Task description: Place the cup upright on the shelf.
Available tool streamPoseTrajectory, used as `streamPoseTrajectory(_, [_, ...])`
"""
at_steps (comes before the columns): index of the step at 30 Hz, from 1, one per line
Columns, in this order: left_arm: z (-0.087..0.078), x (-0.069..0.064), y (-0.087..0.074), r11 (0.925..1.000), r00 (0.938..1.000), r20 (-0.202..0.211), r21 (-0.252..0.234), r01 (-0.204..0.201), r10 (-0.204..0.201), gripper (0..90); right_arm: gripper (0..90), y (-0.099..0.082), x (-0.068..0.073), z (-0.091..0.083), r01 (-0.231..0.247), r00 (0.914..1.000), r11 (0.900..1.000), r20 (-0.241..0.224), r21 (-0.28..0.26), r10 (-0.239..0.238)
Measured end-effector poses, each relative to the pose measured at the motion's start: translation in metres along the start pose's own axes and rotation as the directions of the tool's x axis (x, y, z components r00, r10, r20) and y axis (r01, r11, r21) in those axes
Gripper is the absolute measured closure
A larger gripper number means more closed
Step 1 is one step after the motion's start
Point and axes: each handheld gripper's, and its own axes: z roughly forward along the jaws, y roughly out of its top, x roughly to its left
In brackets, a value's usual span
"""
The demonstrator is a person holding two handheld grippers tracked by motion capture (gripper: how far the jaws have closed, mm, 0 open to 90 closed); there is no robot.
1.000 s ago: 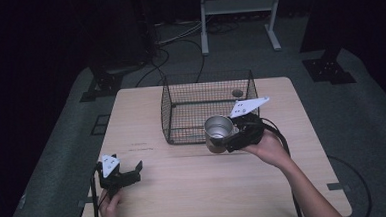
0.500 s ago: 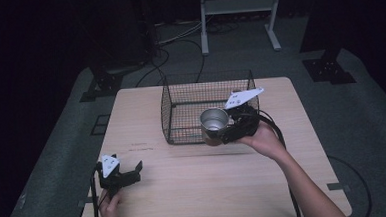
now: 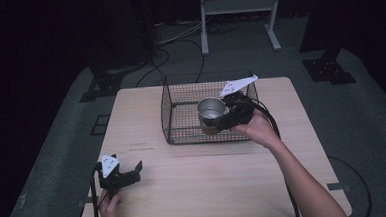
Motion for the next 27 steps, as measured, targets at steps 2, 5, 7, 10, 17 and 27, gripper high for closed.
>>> streamPoseTrajectory(2, [0.000,0.000,0.000,1.0000,1.0000,0.000,0.000,0.000,0.000,0.0,17.9,0.002,-0.003,0.001,-0.003,0.9999,1.0000,0.010,-0.001,0.003])
streamPoseTrajectory(5, [0.000,0.000,0.000,1.0000,1.0000,0.000,-0.005,0.002,-0.002,0.0,17.9,0.005,-0.009,0.005,-0.014,0.9998,0.9999,0.015,0.001,0.014])
streamPoseTrajectory(7, [0.000,0.000,0.000,1.0000,1.0000,0.000,-0.004,0.003,-0.003,0.0,17.9,0.006,-0.010,0.006,-0.015,0.9997,0.9999,0.019,0.001,0.015])
streamPoseTrajectory(10, [0.000,0.000,0.000,1.0000,1.0000,0.000,-0.006,0.003,-0.003,0.0,17.9,0.009,-0.014,0.008,-0.026,0.9994,0.9997,0.021,-0.002,0.026])
streamPoseTrajectory(17, [-0.001,0.001,0.000,1.0000,1.0000,0.001,-0.006,0.004,-0.004,0.0,17.9,0.018,-0.023,0.015,-0.033,0.9988,0.9994,0.036,0.003,0.033])
streamPoseTrajectory(27, [-0.001,0.001,0.000,1.0000,1.0000,0.002,-0.006,0.005,-0.005,0.0,17.9,0.025,-0.032,0.023,-0.039,0.9979,0.9990,0.052,0.022,0.038])
